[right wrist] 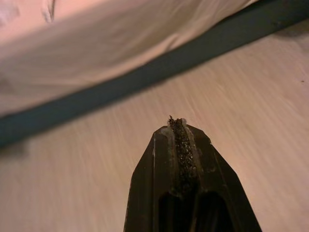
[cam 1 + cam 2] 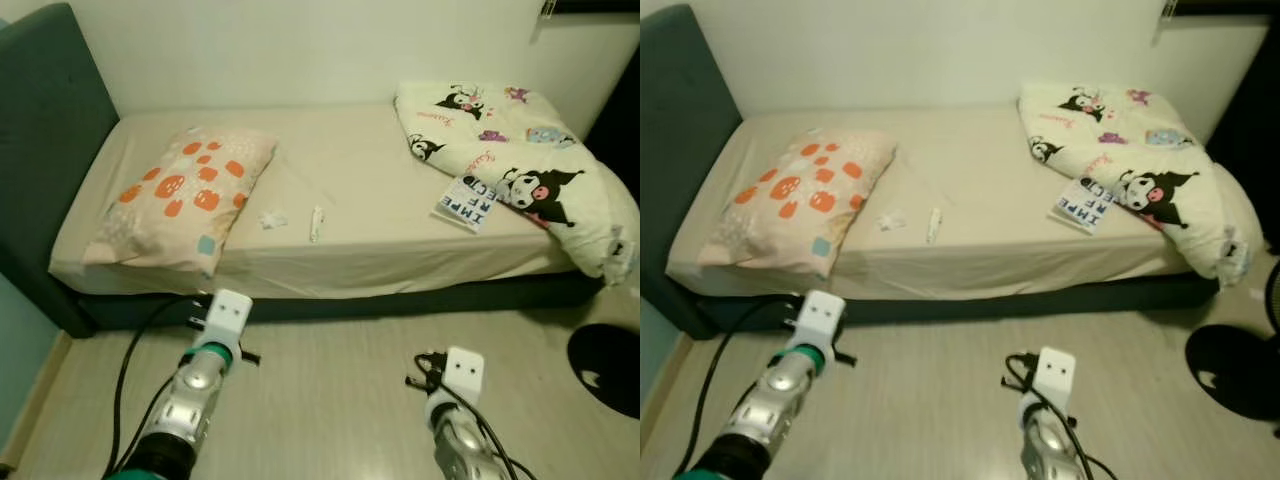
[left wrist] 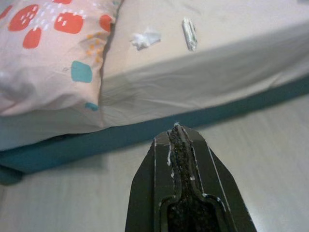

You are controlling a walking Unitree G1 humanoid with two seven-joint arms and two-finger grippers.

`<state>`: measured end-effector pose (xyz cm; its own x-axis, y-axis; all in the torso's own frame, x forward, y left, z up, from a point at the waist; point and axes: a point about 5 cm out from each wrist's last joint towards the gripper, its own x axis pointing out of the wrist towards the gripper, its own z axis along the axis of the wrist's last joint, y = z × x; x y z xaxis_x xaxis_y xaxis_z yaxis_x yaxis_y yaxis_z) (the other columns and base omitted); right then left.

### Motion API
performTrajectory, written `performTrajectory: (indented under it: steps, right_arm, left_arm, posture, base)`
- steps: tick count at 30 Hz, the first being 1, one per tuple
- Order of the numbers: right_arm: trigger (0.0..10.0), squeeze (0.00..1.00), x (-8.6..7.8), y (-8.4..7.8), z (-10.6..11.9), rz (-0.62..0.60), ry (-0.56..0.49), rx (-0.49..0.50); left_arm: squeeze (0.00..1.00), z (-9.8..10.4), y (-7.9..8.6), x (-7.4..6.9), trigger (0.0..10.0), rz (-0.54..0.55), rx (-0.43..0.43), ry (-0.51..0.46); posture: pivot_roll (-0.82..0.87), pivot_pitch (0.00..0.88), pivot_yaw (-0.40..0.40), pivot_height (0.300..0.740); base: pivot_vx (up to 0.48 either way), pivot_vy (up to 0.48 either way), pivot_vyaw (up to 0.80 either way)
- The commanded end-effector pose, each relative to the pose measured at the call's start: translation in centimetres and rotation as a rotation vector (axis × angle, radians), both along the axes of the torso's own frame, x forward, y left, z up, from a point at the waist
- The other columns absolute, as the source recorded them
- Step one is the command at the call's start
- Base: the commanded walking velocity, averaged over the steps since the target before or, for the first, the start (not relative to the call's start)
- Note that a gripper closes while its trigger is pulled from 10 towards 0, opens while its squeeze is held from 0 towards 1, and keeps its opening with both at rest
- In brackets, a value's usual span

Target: Clean up the room

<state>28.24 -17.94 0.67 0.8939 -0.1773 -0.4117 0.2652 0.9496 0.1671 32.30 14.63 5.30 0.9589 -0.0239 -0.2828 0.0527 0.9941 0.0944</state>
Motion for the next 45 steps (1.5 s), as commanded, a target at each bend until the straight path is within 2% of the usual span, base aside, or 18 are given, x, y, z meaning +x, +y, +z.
performTrajectory:
  steps: [1, 2, 5, 6, 8, 13, 14, 15, 16, 18, 22, 27, 29, 31, 32, 35, 38, 45]
  right_arm:
    - [10.0, 0.00, 0.5, 1.3, 0.0, 0.072, -0.009, 0.048]
    - [10.0, 0.00, 0.5, 1.3, 0.0, 0.072, -0.009, 0.048]
    - [10.0, 0.00, 1.4, 2.9, 0.2, 0.191, -0.004, 0.021]
    - [10.0, 0.00, 1.4, 2.9, 0.2, 0.191, -0.004, 0.021]
    - [10.0, 0.00, 2.5, 3.3, 1.6, 0.214, -0.040, -0.011]
    - [10.0, 0.00, 3.0, 3.4, 2.7, 0.219, -0.077, -0.065]
    - [10.0, 0.00, 2.8, 3.4, 3.1, 0.206, -0.102, -0.096]
    - [10.0, 0.00, 2.8, 3.4, 3.1, 0.206, -0.102, -0.096]
    - [10.0, 0.00, 2.2, 3.5, 3.4, 0.198, -0.159, -0.125]
    - [10.0, 0.00, 1.8, 3.6, 3.4, 0.215, -0.176, -0.125]
    - [10.0, 0.00, 0.8, 3.8, 2.1, 0.241, -0.139, -0.125]
    - [10.0, 0.00, 0.5, 3.7, 1.8, 0.234, -0.126, -0.125]
    - [10.0, 0.00, -0.3, 2.9, 1.6, 0.187, -0.110, -0.098]
    - [10.0, 0.00, -0.7, 2.4, 1.6, 0.154, -0.111, -0.070]
    - [10.0, 0.00, -1.1, 2.0, 1.6, 0.124, -0.117, -0.043]
    - [10.0, 0.00, -1.1, 2.0, 1.5, 0.128, -0.110, -0.049]
    - [10.0, 0.00, -0.2, 2.7, 2.3, 0.192, -0.155, -0.114]
    - [10.0, 0.00, 0.2, 2.6, 2.4, 0.200, -0.141, -0.155]
  left_arm:
    - [0.00, -1.2, 0.8, -1.2, 10.0, 0.058, -0.043, 0.031]
    - [0.00, -1.2, 0.8, -1.2, 10.0, 0.058, -0.043, 0.031]
    - [0.00, -1.3, 0.2, -2.2, 10.0, 0.042, -0.050, 0.026]
    - [0.00, -1.3, 0.2, -2.2, 10.0, 0.042, -0.050, 0.026]
    - [0.00, -1.3, -0.3, -2.4, 10.0, 0.009, -0.001, 0.032]
    - [0.00, -0.9, 0.3, -2.5, 10.0, 0.011, 0.015, 0.013]
    - [0.00, -0.3, 1.2, -2.6, 10.0, 0.035, 0.023, -0.024]
    - [0.00, -0.3, 1.2, -2.6, 10.0, 0.035, 0.023, -0.024]
    - [0.00, 0.7, 2.7, -3.2, 10.0, 0.084, 0.047, -0.100]
    - [0.00, 1.1, 3.1, -3.5, 10.0, 0.104, 0.060, -0.123]
    - [0.00, 1.6, 3.2, -4.6, 10.0, 0.086, 0.033, -0.156]
    - [0.00, 1.8, 3.0, -4.8, 10.0, 0.076, 0.038, -0.170]
    - [0.00, 2.5, 3.0, -4.8, 10.0, 0.058, 0.057, -0.194]
    - [0.00, 2.8, 3.1, -4.8, 10.0, 0.061, 0.038, -0.200]
    - [0.00, 2.9, 3.4, -4.8, 10.0, 0.080, -0.003, -0.187]
    - [0.00, 2.9, 3.4, -4.9, 10.0, 0.087, -0.018, -0.182]
    - [0.00, 2.9, 3.5, -5.2, 10.0, 0.123, 0.024, -0.197]
    - [0.00, 2.9, 3.4, -5.3, 10.0, 0.138, 0.009, -0.187]
  posture:
    - [-0.03, 0.026, 0.143, 0.740]
    - [-0.03, 0.026, 0.143, 0.740]
    - [-0.01, 0.028, 0.135, 0.740]
    - [-0.01, 0.028, 0.135, 0.740]
    - [0.00, 0.025, 0.080, 0.740]
    - [0.00, 0.024, 0.054, 0.740]
    - [0.01, 0.027, 0.049, 0.740]
    - [0.01, 0.027, 0.049, 0.740]
    - [0.02, 0.026, 0.051, 0.740]
    - [0.02, 0.026, 0.051, 0.740]
    - [0.02, 0.028, 0.058, 0.740]
    - [0.01, 0.025, 0.052, 0.740]
    - [0.03, 0.020, 0.028, 0.740]
    - [0.03, 0.021, 0.031, 0.740]
    - [0.03, 0.023, 0.045, 0.740]
    - [0.03, 0.023, 0.045, 0.740]
    - [0.03, 0.025, 0.049, 0.740]
    - [0.03, 0.022, 0.028, 0.740]
  base:
    - [0.000, 0.000, 0.00]
    - [0.000, 0.000, 0.00]
    - [0.000, 0.000, 0.00]
    - [0.000, 0.000, 0.00]
    - [0.000, 0.000, 0.00]
    - [0.000, 0.000, 0.00]
    - [0.000, 0.000, 0.00]
    - [0.000, 0.000, 0.00]
    - [0.000, 0.000, 0.00]
    - [0.000, 0.000, 0.00]
    - [0.000, 0.000, 0.00]
    - [0.000, 0.000, 0.00]
    - [0.000, 0.000, 0.00]
    - [0.000, 0.000, 0.00]
    - [0.000, 0.000, 0.00]
    - [0.000, 0.000, 0.00]
    - [0.000, 0.000, 0.00]
    - [0.000, 0.000, 0.00]
